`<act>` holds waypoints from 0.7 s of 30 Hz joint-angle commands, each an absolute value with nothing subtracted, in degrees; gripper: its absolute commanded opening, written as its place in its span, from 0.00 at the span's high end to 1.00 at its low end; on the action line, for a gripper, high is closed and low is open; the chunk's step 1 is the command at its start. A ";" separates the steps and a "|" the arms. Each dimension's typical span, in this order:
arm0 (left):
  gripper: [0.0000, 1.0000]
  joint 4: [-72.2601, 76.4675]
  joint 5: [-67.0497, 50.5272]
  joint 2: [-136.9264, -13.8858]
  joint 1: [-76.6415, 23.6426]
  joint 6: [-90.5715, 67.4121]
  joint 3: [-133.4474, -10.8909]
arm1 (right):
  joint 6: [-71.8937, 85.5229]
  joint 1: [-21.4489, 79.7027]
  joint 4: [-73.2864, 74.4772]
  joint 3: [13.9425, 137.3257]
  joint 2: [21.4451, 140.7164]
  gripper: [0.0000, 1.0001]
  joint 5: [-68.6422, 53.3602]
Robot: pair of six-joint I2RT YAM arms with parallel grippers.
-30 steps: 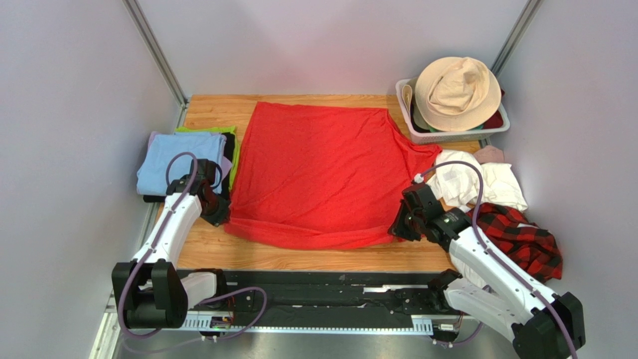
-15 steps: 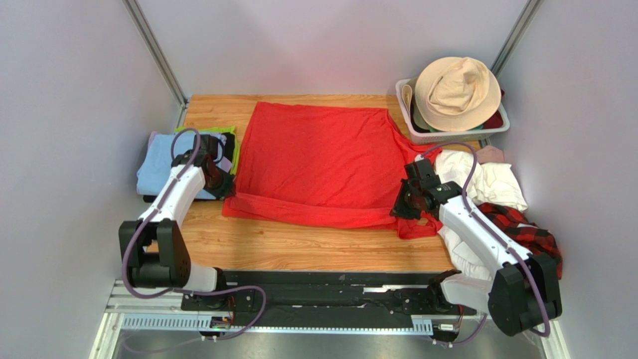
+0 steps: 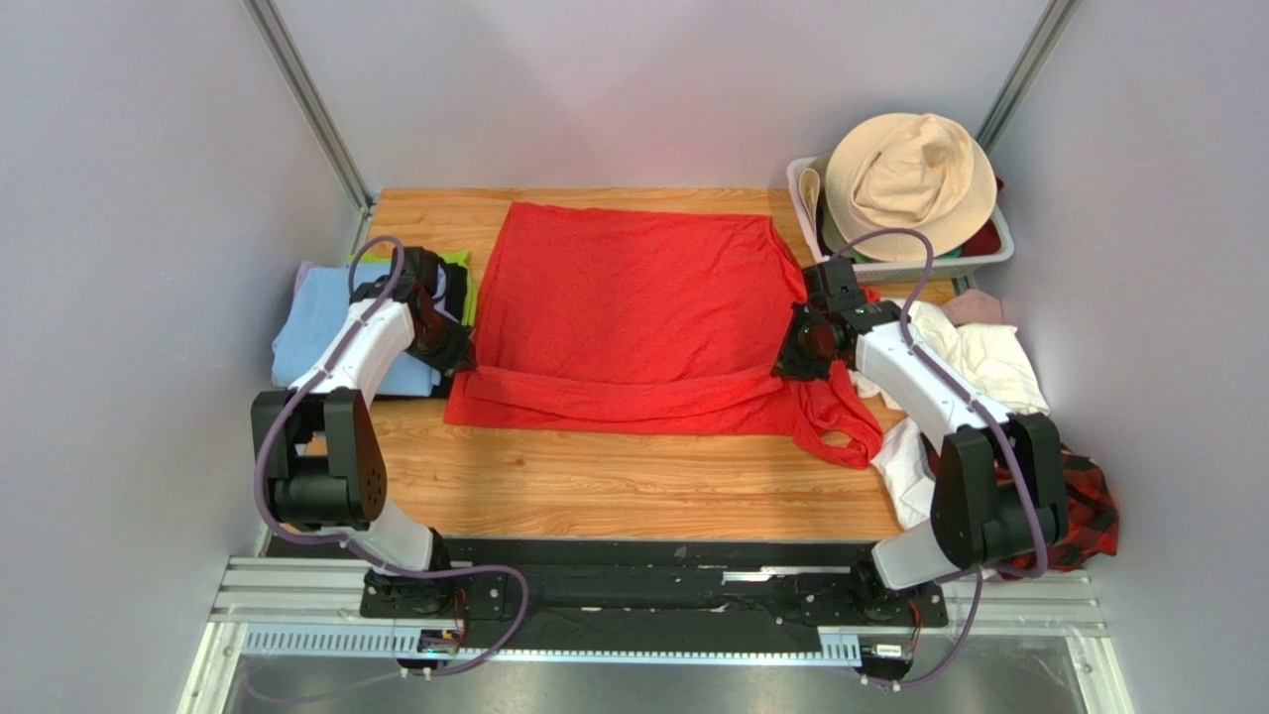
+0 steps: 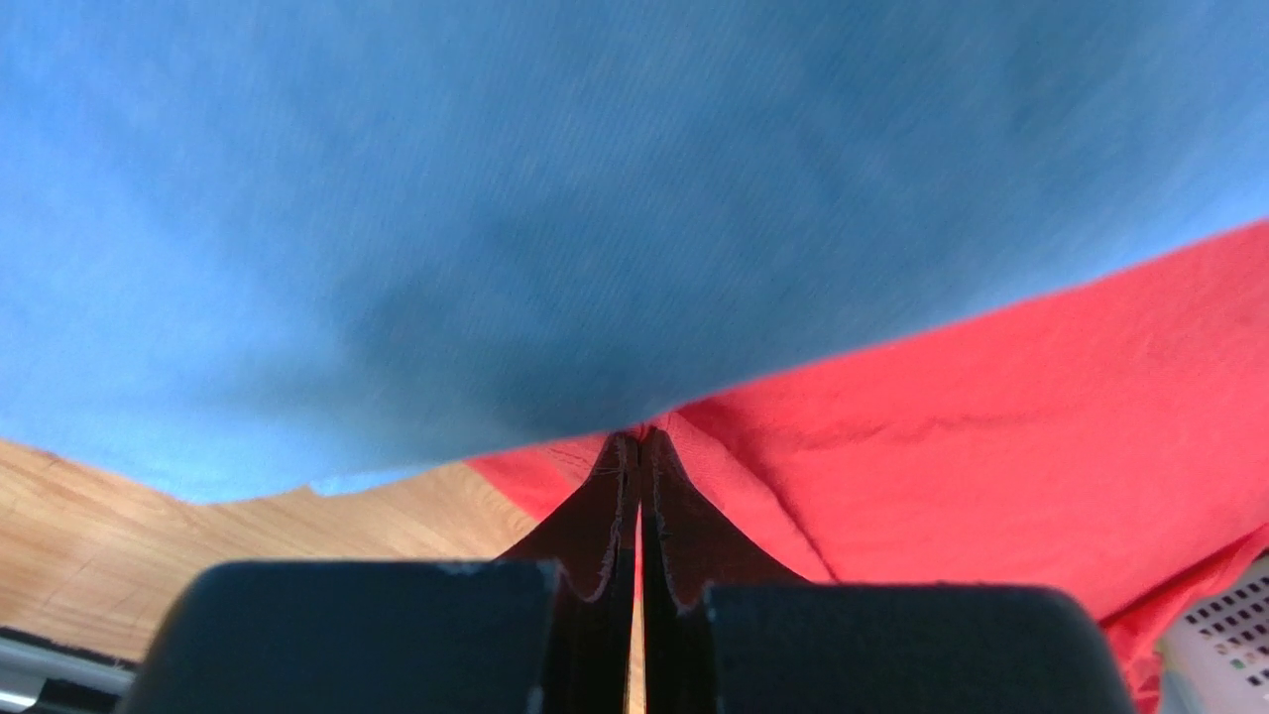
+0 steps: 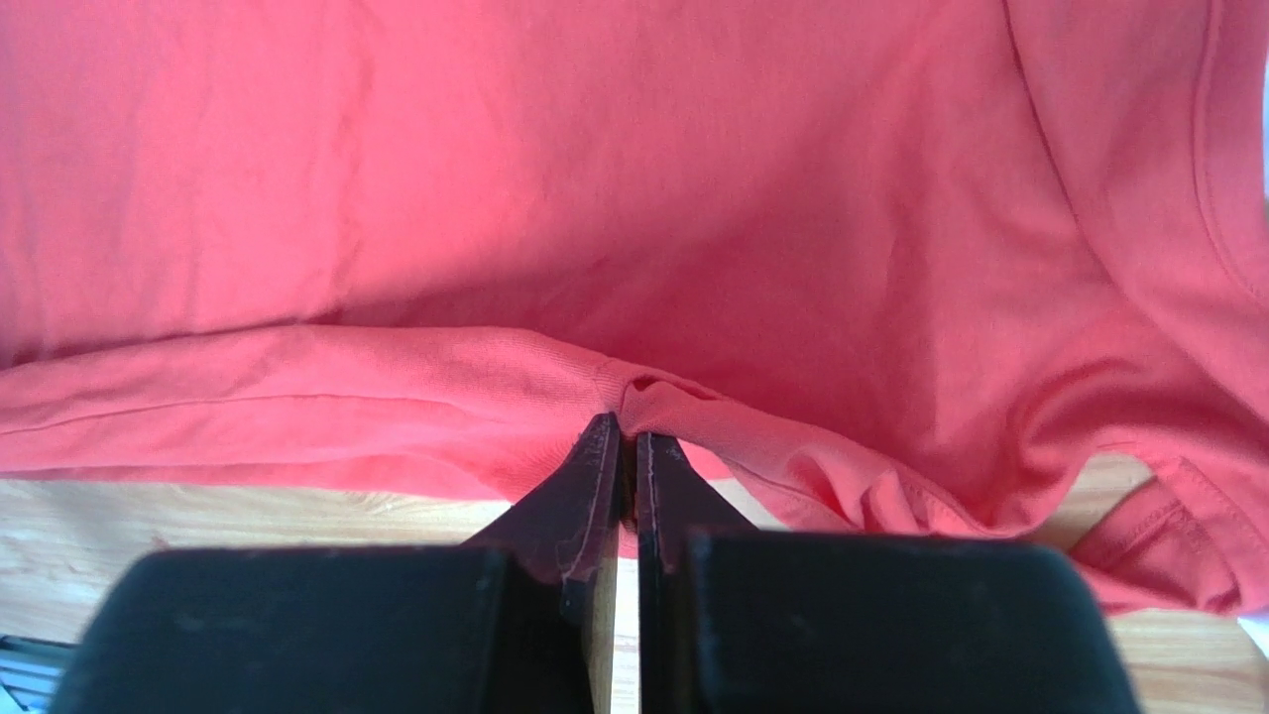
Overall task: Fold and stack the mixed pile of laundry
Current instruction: Fold the tank top at the center of the board.
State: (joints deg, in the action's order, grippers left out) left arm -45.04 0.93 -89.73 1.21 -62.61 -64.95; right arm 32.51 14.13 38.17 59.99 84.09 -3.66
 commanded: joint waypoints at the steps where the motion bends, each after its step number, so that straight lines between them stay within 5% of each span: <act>1: 1.00 -43.42 0.35 -91.40 2.72 -63.63 -68.38 | 30.59 13.01 36.30 64.68 88.23 0.95 -4.39; 21: 1.00 -42.71 -2.99 -99.75 4.22 -63.28 -76.64 | 28.48 9.05 37.35 75.06 99.92 0.95 -4.31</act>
